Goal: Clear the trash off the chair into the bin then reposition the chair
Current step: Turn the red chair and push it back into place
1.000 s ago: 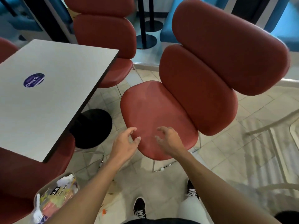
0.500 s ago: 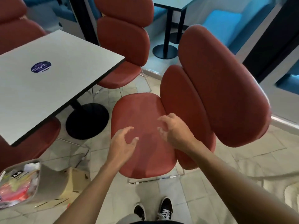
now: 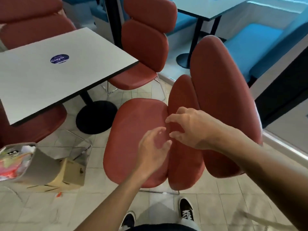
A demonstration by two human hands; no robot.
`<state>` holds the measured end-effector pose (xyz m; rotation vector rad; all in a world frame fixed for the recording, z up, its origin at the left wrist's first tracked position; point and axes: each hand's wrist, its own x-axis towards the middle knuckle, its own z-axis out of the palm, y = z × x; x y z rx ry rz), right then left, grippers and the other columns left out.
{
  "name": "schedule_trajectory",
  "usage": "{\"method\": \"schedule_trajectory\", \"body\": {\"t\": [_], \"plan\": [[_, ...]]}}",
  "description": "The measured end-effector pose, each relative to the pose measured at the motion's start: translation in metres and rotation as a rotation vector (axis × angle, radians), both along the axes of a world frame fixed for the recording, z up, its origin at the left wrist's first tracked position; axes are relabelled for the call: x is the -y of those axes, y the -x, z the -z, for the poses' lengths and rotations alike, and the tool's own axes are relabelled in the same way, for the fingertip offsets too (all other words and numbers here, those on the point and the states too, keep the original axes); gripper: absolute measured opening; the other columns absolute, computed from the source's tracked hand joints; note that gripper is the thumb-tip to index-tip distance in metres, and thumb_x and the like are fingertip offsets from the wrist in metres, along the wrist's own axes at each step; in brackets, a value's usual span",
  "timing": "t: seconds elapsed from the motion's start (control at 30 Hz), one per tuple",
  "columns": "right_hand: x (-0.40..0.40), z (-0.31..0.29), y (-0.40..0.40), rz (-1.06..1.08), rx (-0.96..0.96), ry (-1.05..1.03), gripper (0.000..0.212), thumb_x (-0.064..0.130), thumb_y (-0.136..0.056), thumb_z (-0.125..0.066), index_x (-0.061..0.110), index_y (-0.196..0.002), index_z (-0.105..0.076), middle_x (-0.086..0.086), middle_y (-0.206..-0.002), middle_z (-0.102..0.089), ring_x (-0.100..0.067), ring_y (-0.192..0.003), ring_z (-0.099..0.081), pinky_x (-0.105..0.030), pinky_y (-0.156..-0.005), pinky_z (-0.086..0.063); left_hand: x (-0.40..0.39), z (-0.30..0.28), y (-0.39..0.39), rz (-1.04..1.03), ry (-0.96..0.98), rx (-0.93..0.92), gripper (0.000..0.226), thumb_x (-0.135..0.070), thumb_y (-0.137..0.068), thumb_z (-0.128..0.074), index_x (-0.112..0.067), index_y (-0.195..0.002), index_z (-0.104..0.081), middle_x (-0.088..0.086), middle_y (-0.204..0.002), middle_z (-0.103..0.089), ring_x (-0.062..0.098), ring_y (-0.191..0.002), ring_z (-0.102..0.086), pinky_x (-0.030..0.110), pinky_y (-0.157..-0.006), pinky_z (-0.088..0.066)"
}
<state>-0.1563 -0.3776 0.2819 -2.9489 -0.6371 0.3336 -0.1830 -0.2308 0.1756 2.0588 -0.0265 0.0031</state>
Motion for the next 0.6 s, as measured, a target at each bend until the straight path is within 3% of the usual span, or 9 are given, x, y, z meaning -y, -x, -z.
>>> {"method": "schedule_trajectory", "body": {"t": [0.1,0.17,0.27,0.43,0.5,0.6], "plan": [[0.029,-0.007,-0.005,-0.164,0.081,0.019,0.037,0.046,-0.092,-0.047,0.035,-0.127,-0.048,0.004,-0.116,-0.051,-0.018,-0.107,-0.054,-0.038,-0.091,-0.047,0.049,-0.017,0.001,-0.096,0.039,0.007,0.035,-0.012,-0.084,-0.062,-0.021,-0.118,-0.061,-0.007,-0.114,-0.061,0.013,-0.108,-0.059,0.024,-0.091,-0.047],[0.045,-0.009,-0.011,-0.207,0.088,-0.022,0.037,0.045,-0.09,-0.05,0.035,-0.126,-0.049,0.004,-0.113,-0.051,-0.018,-0.102,-0.054,-0.037,-0.088,-0.047,0.074,-0.025,0.005,-0.105,0.065,0.028,0.032,-0.008,-0.083,-0.062,-0.017,-0.114,-0.061,-0.007,-0.105,-0.062,0.015,-0.1,-0.06,0.023,-0.085,-0.048],[0.072,-0.008,-0.018,-0.25,0.053,-0.065,0.038,0.045,-0.09,-0.051,0.035,-0.127,-0.049,0.003,-0.113,-0.051,-0.02,-0.1,-0.055,-0.037,-0.087,-0.048,0.102,-0.032,0.012,-0.122,0.126,0.066,0.033,-0.022,-0.082,-0.067,-0.026,-0.114,-0.061,-0.014,-0.096,-0.061,0.005,-0.088,-0.058,0.026,-0.084,-0.05],[0.117,-0.009,-0.026,-0.343,0.029,-0.117,0.03,0.049,-0.092,-0.048,0.029,-0.111,-0.059,0.007,-0.105,-0.054,-0.016,-0.094,-0.057,-0.035,-0.083,-0.049,0.143,-0.043,0.026,-0.193,0.028,-0.037,0.02,-0.037,-0.085,-0.067,-0.039,-0.098,-0.053,-0.018,-0.1,-0.059,-0.01,-0.093,-0.052,0.007,-0.08,-0.042],[0.134,-0.008,-0.03,-0.365,0.023,-0.13,0.035,0.055,-0.09,-0.044,0.029,-0.102,-0.064,0.01,-0.101,-0.057,-0.013,-0.09,-0.059,-0.036,-0.083,-0.051,0.16,-0.044,0.033,-0.187,0.005,-0.027,0.018,-0.042,-0.087,-0.063,-0.033,-0.101,-0.056,-0.018,-0.102,-0.059,-0.008,-0.097,-0.052,0.008,-0.085,-0.041],[0.157,-0.001,-0.038,-0.39,0.039,-0.2,0.043,0.055,-0.09,-0.037,0.023,-0.08,-0.065,0.011,-0.085,-0.058,-0.011,-0.076,-0.059,-0.037,-0.074,-0.052,0.18,-0.04,0.045,-0.175,0.021,-0.061,0.027,-0.044,-0.094,-0.05,-0.03,-0.115,-0.06,-0.017,-0.106,-0.059,-0.003,-0.102,-0.053,0.023,-0.092,-0.045]]}}
